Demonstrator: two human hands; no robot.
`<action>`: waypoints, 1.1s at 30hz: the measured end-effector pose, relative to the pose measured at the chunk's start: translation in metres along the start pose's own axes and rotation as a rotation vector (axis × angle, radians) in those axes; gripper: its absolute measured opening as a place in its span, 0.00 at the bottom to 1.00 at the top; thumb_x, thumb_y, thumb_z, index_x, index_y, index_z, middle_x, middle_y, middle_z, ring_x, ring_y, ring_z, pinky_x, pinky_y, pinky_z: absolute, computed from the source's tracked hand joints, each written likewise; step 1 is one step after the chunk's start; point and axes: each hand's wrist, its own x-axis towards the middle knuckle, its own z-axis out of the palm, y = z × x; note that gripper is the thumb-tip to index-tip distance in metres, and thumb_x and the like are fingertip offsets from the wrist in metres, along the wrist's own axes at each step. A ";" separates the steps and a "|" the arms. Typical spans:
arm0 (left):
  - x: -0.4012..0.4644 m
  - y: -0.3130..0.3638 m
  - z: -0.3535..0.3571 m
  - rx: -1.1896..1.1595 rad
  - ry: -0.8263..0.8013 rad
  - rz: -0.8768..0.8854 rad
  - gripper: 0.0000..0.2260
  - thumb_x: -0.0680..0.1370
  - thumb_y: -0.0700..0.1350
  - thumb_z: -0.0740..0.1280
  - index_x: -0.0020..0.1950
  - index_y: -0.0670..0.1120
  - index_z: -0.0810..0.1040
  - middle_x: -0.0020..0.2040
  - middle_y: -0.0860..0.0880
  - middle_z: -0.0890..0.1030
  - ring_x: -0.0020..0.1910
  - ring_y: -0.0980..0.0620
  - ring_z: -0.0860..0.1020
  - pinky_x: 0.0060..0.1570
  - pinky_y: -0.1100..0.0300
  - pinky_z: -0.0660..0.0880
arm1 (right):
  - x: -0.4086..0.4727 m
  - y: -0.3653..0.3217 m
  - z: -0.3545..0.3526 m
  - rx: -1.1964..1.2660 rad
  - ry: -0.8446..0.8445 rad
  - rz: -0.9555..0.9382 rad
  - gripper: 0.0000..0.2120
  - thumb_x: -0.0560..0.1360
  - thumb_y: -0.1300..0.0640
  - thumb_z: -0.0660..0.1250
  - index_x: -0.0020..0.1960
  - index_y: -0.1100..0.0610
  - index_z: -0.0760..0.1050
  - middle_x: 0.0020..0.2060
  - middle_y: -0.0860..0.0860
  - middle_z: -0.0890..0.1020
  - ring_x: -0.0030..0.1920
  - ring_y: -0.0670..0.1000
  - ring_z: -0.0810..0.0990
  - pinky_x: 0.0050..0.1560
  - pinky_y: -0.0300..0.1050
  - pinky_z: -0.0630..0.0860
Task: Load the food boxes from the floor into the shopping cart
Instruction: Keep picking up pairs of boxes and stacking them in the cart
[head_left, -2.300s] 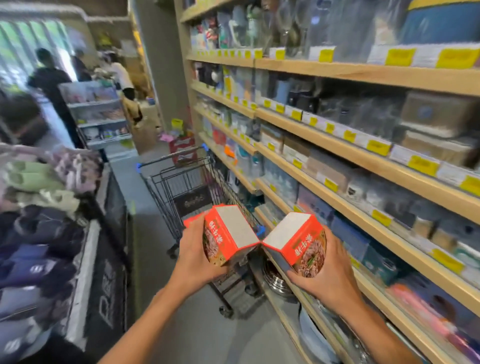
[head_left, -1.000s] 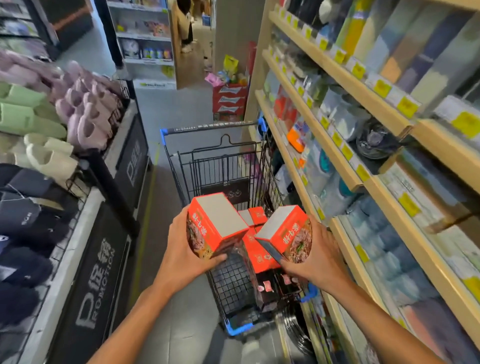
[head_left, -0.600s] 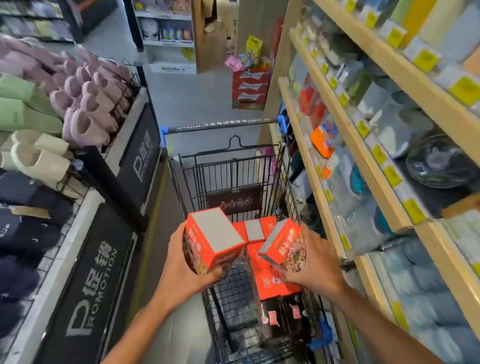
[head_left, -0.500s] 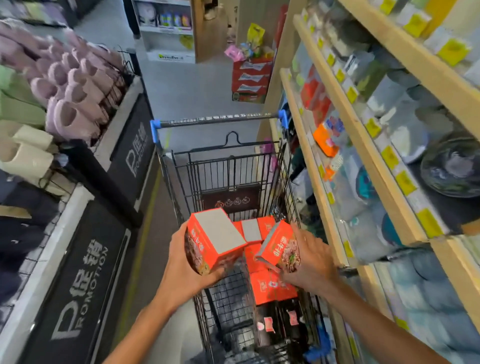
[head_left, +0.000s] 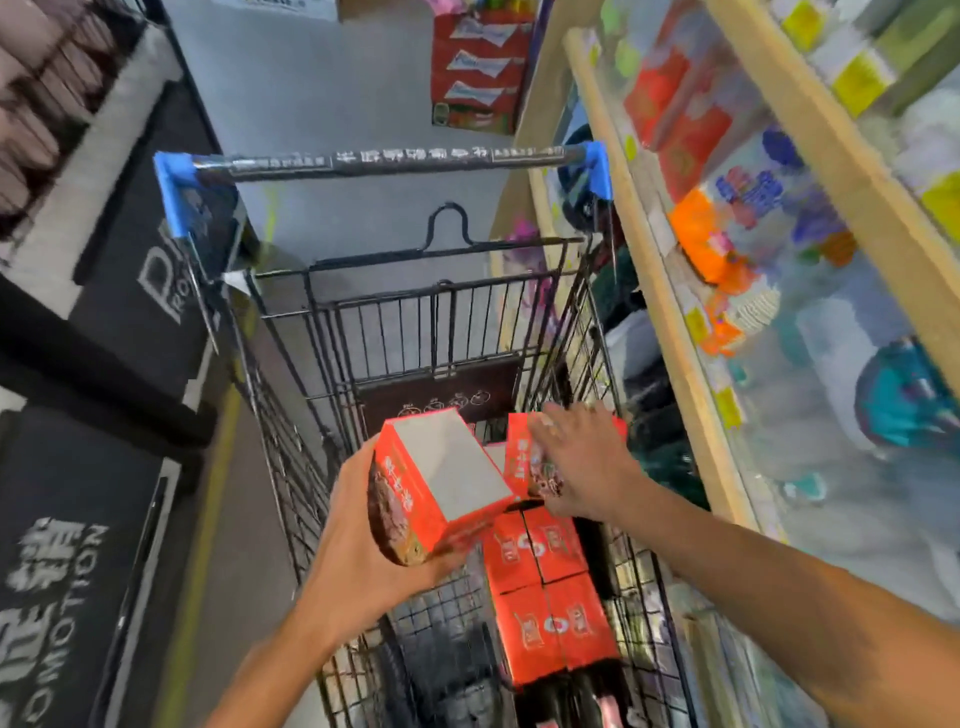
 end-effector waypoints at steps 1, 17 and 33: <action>0.004 -0.004 -0.001 -0.002 -0.007 -0.011 0.54 0.59 0.59 0.85 0.78 0.62 0.57 0.73 0.58 0.67 0.75 0.52 0.67 0.72 0.44 0.68 | 0.012 -0.005 0.001 -0.033 -0.015 -0.027 0.48 0.67 0.32 0.69 0.77 0.57 0.62 0.72 0.59 0.67 0.65 0.64 0.69 0.65 0.63 0.61; 0.020 -0.032 0.010 0.074 -0.005 -0.017 0.55 0.56 0.53 0.84 0.78 0.58 0.60 0.71 0.61 0.68 0.71 0.64 0.68 0.63 0.79 0.63 | 0.113 -0.051 0.089 -0.536 -0.362 -0.054 0.29 0.84 0.45 0.57 0.80 0.58 0.60 0.77 0.63 0.61 0.77 0.68 0.55 0.75 0.69 0.47; 0.022 -0.026 0.024 0.077 0.019 -0.084 0.52 0.53 0.56 0.81 0.68 0.79 0.55 0.65 0.73 0.61 0.69 0.71 0.57 0.63 0.75 0.61 | 0.007 -0.023 0.057 0.621 0.284 0.013 0.34 0.75 0.44 0.66 0.79 0.51 0.62 0.76 0.49 0.66 0.80 0.53 0.55 0.80 0.53 0.45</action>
